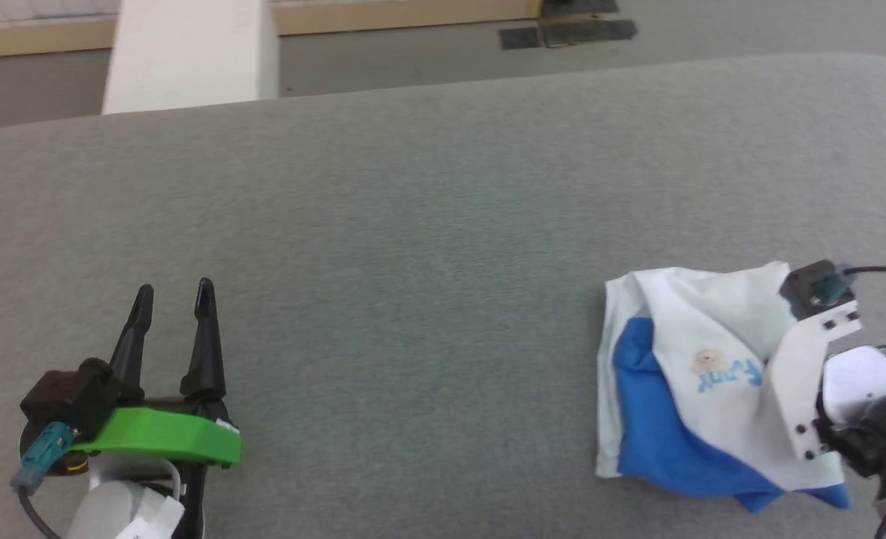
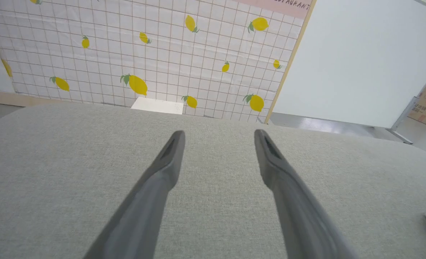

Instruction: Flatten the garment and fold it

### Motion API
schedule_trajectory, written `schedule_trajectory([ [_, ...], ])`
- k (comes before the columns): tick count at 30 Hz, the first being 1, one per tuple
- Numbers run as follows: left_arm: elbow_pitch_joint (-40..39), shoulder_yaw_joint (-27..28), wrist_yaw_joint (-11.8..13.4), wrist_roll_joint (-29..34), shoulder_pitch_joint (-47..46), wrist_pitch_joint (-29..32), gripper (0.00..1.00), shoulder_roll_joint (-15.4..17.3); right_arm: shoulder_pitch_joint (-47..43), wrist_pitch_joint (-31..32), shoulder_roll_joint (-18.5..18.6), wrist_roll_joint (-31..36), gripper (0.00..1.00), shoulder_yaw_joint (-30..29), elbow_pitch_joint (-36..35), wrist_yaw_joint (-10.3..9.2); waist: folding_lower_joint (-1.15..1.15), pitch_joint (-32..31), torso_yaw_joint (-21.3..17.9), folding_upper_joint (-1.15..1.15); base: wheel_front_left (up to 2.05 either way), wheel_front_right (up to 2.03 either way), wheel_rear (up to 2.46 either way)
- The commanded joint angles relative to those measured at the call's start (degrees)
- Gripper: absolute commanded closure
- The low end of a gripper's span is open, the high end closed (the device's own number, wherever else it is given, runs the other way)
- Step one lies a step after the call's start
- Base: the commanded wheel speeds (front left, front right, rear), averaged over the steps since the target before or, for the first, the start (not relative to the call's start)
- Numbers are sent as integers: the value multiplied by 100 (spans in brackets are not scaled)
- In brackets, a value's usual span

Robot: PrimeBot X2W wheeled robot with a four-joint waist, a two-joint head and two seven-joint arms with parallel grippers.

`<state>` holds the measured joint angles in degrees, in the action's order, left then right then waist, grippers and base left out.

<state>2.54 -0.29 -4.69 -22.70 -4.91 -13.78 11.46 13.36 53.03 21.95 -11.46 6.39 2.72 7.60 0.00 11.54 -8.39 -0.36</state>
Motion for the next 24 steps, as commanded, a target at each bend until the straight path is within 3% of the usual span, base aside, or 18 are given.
schedule_trajectory([
  [1, -36, -11, -9, -3, -116, -13, 0, 49, 123, 22, 89, -14, 100, -61, 6, -11, 0, 267, -532, 36, 0, 0, 0],
  [10, -373, -30, -12, 19, -522, 194, 0, 276, 671, -172, 399, 270, 100, -674, 237, -11, 0, 1089, -969, 36, 0, 0, 0],
  [16, -779, 50, -2, 2, -856, 392, 0, 483, 1138, -535, 498, 613, 100, -1306, 483, -11, 0, 1858, -888, 36, 0, 0, 0],
  [24, -1204, 190, 36, 26, -1130, 617, 0, 779, 1602, -961, 901, 1024, 100, -1988, 873, -11, 0, 2603, -614, 36, 0, 0, 0],
])
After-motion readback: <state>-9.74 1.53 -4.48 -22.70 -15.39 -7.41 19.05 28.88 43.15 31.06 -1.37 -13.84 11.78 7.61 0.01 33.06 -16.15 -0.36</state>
